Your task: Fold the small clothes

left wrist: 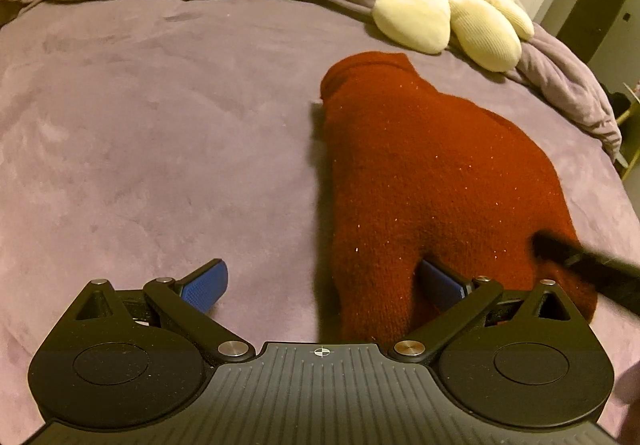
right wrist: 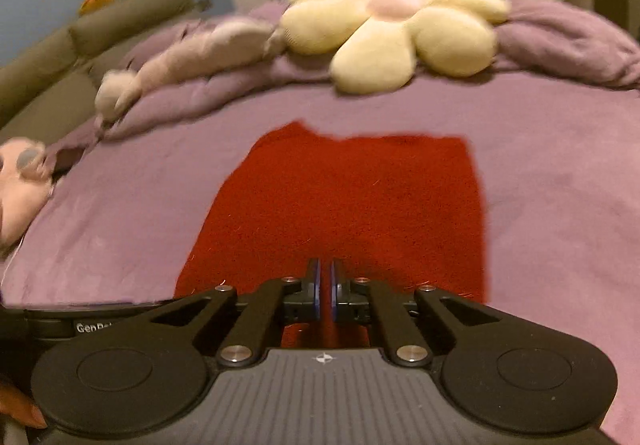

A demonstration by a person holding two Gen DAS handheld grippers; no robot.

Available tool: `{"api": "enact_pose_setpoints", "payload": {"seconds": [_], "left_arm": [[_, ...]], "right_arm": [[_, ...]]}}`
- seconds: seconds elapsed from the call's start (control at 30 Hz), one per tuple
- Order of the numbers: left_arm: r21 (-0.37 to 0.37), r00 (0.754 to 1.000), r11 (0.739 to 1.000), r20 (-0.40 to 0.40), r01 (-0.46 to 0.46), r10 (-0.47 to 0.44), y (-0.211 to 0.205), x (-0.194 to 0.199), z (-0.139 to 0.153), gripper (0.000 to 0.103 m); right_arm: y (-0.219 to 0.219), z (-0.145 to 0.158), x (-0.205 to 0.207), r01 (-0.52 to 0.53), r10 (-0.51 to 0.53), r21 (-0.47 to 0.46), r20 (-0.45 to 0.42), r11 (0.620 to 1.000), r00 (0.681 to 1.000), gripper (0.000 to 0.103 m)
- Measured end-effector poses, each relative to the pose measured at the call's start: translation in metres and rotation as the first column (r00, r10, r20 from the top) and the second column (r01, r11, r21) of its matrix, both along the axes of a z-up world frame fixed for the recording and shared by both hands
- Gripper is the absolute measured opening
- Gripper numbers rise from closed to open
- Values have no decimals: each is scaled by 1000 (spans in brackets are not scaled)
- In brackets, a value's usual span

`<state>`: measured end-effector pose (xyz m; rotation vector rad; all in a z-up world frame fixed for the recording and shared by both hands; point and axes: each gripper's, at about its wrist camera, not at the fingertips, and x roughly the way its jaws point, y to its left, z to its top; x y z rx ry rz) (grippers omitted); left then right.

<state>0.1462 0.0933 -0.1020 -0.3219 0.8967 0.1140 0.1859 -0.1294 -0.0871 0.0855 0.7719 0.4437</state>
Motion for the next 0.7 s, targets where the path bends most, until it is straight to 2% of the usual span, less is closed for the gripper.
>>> {"api": "enact_pose_setpoints", "payload": {"seconds": [0.07, 0.13, 0.23, 0.33, 0.37, 0.47, 0.53, 0.57, 0.63, 0.67, 0.7], "left_arm": [[-9, 1000, 1000, -16, 14, -14, 2, 0, -4, 103], [-30, 1000, 999, -18, 22, -22, 3, 0, -11, 103], [-46, 999, 999, -21, 27, -28, 7, 2, -16, 103], [-12, 999, 999, -7, 49, -49, 4, 2, -19, 103], [-11, 999, 999, -3, 48, -48, 4, 1, -19, 103], [-75, 1000, 997, -24, 11, -13, 13, -1, -8, 103], [-81, 1000, 997, -10, -13, 12, 18, -2, 8, 103], [-66, 1000, 998, 11, -25, 25, 19, -2, 17, 103], [-47, 998, 998, 59, -35, 38, 20, 4, 30, 103], [-43, 997, 998, 68, -41, 44, 20, 10, 33, 103], [-33, 997, 999, 58, -41, 43, 18, 18, 32, 103]], "right_arm": [[8, -17, 3, -24, 20, -57, -62, 998, 998, 4], [13, -25, -2, -44, 40, -120, -36, 992, 999, 4], [13, -28, -1, -42, 35, -121, -54, 992, 998, 3], [13, -41, 0, -56, 54, -119, -27, 991, 998, 2], [12, -43, -1, -60, 58, -112, -17, 992, 998, 2], [-2, -42, 0, -41, 40, -11, -32, 999, 999, 2], [-11, -28, 1, -21, 24, 44, -51, 999, 998, 2], [-16, -18, 0, 2, 2, 72, -56, 997, 998, 5], [-21, -3, 1, 51, -50, 82, -8, 995, 999, 13], [-21, 3, 3, 72, -74, 76, 24, 994, 997, 19], [-19, 5, 8, 76, -78, 67, 29, 995, 997, 20]]}}
